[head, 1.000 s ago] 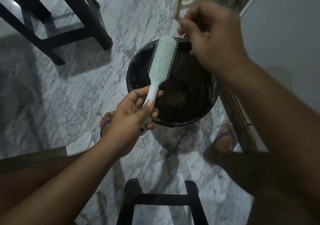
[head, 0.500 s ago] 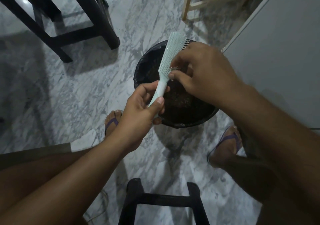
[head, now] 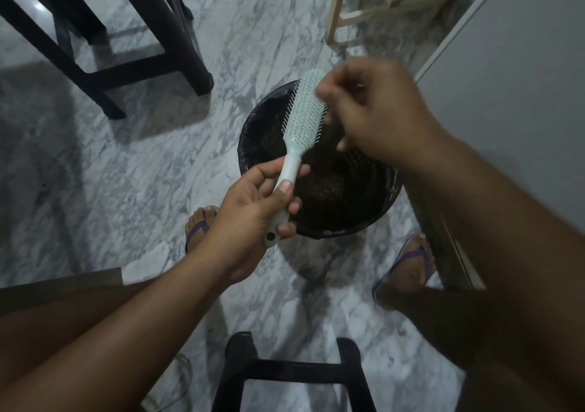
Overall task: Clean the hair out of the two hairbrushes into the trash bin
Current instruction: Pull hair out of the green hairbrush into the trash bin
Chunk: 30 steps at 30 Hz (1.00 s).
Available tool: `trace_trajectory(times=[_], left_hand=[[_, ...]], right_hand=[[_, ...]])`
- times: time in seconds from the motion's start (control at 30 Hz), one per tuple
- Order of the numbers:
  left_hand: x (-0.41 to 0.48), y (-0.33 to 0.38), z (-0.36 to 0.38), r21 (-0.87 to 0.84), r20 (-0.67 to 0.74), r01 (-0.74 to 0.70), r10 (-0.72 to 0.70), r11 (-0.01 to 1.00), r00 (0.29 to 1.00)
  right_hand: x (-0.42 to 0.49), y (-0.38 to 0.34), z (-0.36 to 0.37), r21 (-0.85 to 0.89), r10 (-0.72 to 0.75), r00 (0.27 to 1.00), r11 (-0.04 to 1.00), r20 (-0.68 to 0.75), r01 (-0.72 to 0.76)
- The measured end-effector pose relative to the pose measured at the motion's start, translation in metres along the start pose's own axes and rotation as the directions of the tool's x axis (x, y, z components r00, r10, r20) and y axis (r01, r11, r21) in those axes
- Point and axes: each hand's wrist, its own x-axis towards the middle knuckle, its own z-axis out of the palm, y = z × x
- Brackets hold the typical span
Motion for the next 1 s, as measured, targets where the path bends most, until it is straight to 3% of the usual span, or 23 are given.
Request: trace_trajectory(times=[0.07,0.17,0.27,0.4,0.53,0.6,0.77,0.87,1.0], left_hand=[[0.000,0.001,0.001,-0.020,0.009,0.005,-0.005,1.000,1.000],[0.000,0.002,0.001,0.010,0.008,-0.013,0.013,1.000,1.000],[0.001,0.003,0.001,0.024,-0.013,-0.027,0.028,0.999,1.000],[0.002,0.002,0.002,0.039,-0.037,-0.026,0.028,0.999,0.999],[0.000,0.001,0.000,0.104,-0.077,-0.031,0.040,0.994,0.996],[0.000,0.000,-0.001,0.143,-0.072,-0.040,0.051,0.989,0.996],[0.001,0.009,0.000,0.113,-0.056,-0.071,0.077,0.991,0.995],[0.003,0.016,0.004,0.055,-0.027,-0.095,0.097,0.994,0.995],[0.007,0.021,0.004,-0.023,-0.010,-0.067,0.067,0.997,0.998]], right_hand=[[0.004,0.001,-0.016,0.114,-0.006,0.992,0.993,-0.128,0.021],[0.007,0.006,-0.033,0.102,-0.071,0.976,0.990,-0.204,0.094],[0.004,0.012,-0.026,0.018,-0.097,0.991,0.995,-0.087,0.099],[-0.007,0.013,0.001,-0.237,-0.220,0.975,0.946,0.042,0.223],[-0.010,0.008,0.015,-0.497,-0.157,0.975,0.841,0.158,0.216],[-0.011,0.006,0.019,-0.535,-0.176,0.972,0.813,0.154,0.232],[-0.004,0.011,0.022,-0.322,-0.196,0.981,0.928,-0.002,0.185],[-0.004,0.011,0.018,-0.052,-0.111,0.989,0.993,-0.097,0.107],[0.000,0.006,0.005,0.260,0.054,0.979,0.966,-0.198,-0.001]])
